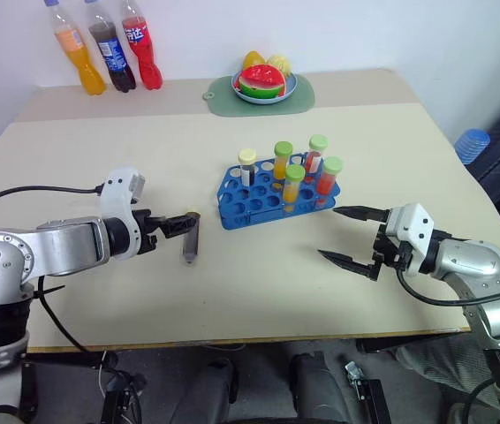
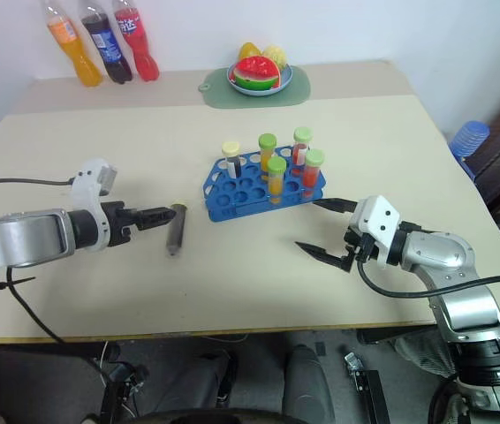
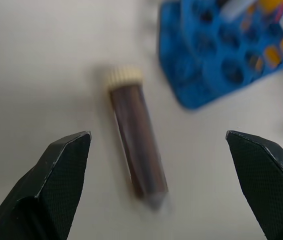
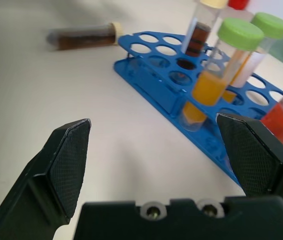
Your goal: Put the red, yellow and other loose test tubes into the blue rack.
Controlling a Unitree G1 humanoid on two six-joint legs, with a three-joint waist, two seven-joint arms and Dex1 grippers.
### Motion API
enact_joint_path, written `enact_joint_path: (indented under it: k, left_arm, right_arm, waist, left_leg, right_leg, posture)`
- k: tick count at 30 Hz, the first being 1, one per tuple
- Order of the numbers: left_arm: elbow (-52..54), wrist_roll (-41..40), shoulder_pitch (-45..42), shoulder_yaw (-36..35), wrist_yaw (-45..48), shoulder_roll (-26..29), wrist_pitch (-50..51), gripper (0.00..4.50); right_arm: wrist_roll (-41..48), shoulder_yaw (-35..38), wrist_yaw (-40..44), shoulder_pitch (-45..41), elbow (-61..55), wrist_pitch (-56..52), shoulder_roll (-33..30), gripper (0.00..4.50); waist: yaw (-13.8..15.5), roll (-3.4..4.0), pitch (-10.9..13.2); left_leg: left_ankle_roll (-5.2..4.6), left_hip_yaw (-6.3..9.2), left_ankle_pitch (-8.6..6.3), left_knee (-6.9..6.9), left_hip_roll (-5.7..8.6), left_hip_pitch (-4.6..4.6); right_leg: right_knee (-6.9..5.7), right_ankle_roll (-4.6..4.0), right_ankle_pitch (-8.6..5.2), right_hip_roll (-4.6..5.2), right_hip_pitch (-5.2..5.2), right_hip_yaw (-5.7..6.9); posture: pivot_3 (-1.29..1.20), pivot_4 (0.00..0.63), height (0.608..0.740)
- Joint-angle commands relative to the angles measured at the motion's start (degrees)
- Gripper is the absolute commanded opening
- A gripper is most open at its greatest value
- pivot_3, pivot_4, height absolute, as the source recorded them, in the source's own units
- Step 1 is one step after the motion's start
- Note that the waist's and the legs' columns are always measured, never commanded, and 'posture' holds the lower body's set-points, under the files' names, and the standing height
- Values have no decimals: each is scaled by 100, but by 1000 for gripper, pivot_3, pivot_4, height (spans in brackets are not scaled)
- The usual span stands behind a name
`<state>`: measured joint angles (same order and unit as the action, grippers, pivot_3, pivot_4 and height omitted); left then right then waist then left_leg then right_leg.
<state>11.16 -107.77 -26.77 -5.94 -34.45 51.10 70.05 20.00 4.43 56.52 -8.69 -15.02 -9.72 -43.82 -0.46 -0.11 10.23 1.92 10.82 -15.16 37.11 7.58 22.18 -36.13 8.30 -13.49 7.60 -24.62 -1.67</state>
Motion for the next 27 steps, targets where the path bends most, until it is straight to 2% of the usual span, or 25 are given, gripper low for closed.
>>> enact_joint_path:
  k: [1, 6, 12, 19, 27]
  left_arm:
    - [-517, -519, -563, 527, -590, 20, -163, 4500]
    - [-1086, -523, -1121, 1027, -1063, -209, -122, 4500]
    - [-1758, -523, -1619, 1266, -1588, -688, -111, 4500]
    - [-2680, -523, -2017, 1217, -2303, -1326, -10, 4500]
    - [-3431, -523, -2398, 1223, -2851, -1762, 103, 4500]
  right_arm:
    - [387, 173, 215, 111, -565, -186, -167, 4432]
    - [564, 242, 363, 186, -767, -314, -270, 4432]
    - [548, 243, 388, 173, -834, -257, -286, 4432]
    - [511, 216, 320, 211, -924, -225, -252, 4432]
    - [472, 229, 201, 278, -987, -200, -229, 4432]
  waist:
    - [44, 0, 0]
    - [123, -1, 0]
    - [128, -3, -1]
    - [124, -5, -2]
    - [127, -10, -4]
  left_leg:
    - [0, -2, 0, 0, 0, 0]
    - [-1, -8, 0, 5, 2, 0]
    - [0, -8, 0, 5, 2, 0]
    - [1, -9, 1, 6, 2, 0]
    - [3, -9, 2, 8, 4, 1]
  right_leg:
    - [0, 0, 0, 0, 0, 0]
    - [1, 0, 0, 0, 2, -4]
    - [0, 0, 0, 1, 2, -5]
    - [-1, 1, 1, 0, -1, -7]
    - [-1, 1, 1, 1, -1, -7]
  posture:
    - [0, 150, 740]
    - [0, 150, 740]
    - [0, 150, 740]
    - [0, 150, 740]
    - [0, 150, 740]
